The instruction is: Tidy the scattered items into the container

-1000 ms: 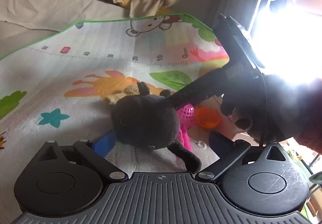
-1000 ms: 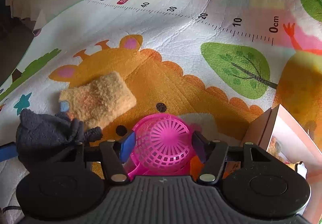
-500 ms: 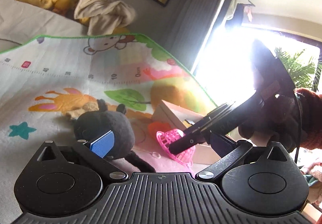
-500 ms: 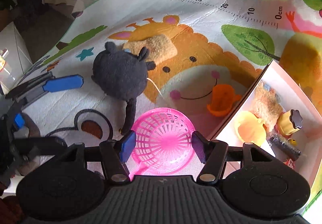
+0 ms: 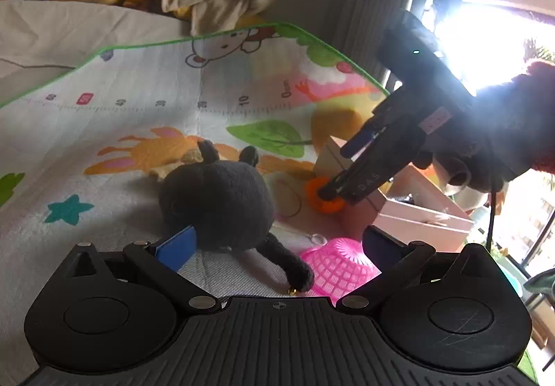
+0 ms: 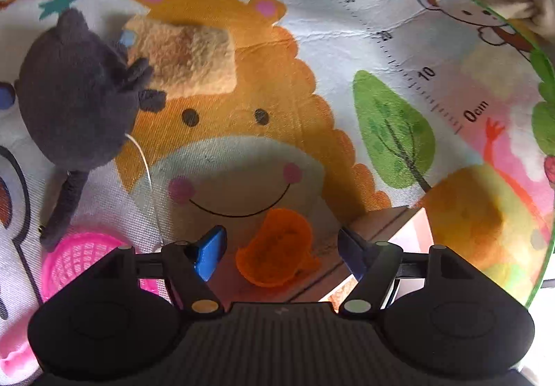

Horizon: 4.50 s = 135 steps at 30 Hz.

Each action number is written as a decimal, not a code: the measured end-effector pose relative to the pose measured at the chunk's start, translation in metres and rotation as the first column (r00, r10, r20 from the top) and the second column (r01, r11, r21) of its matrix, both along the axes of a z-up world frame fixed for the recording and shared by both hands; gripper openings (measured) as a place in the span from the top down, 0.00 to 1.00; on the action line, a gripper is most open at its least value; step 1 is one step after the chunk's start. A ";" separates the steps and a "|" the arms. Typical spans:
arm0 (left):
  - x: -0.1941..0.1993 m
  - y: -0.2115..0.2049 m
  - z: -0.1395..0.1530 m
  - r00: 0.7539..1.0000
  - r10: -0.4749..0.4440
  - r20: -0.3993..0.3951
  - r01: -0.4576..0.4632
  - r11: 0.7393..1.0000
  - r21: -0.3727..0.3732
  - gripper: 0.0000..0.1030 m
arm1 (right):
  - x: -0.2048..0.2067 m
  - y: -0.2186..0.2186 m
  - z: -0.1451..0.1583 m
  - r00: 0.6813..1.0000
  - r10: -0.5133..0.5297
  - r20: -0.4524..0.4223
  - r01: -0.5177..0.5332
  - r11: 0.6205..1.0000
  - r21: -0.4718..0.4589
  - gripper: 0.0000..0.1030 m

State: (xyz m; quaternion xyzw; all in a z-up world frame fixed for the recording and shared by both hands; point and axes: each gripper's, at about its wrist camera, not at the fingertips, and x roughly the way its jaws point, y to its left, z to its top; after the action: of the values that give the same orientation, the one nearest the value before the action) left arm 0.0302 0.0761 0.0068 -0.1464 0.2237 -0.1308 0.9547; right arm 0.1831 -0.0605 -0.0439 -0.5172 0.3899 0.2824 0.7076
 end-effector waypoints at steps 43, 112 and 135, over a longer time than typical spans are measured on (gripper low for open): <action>0.006 -0.009 -0.004 0.992 0.089 -0.094 -0.082 0.994 0.076 0.00 | 0.002 -0.010 0.019 0.992 -0.086 -0.092 0.101 0.980 0.171 0.42; 0.035 -0.115 0.006 0.960 -0.212 -0.184 0.258 0.923 0.284 0.00 | -0.207 -0.234 0.011 0.949 -0.315 -0.029 0.254 0.704 0.663 0.17; -0.038 -0.142 0.016 0.907 -0.340 -0.249 0.398 0.886 0.240 0.00 | -0.203 -0.233 -0.017 0.954 -0.298 -0.012 0.231 0.713 0.662 0.25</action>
State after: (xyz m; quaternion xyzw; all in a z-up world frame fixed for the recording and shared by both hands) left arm -0.0082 -0.0654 0.0224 0.0257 0.3587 -0.2616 0.8957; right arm -0.0200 -0.2940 -0.0605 -0.1878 0.3017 0.2716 0.8944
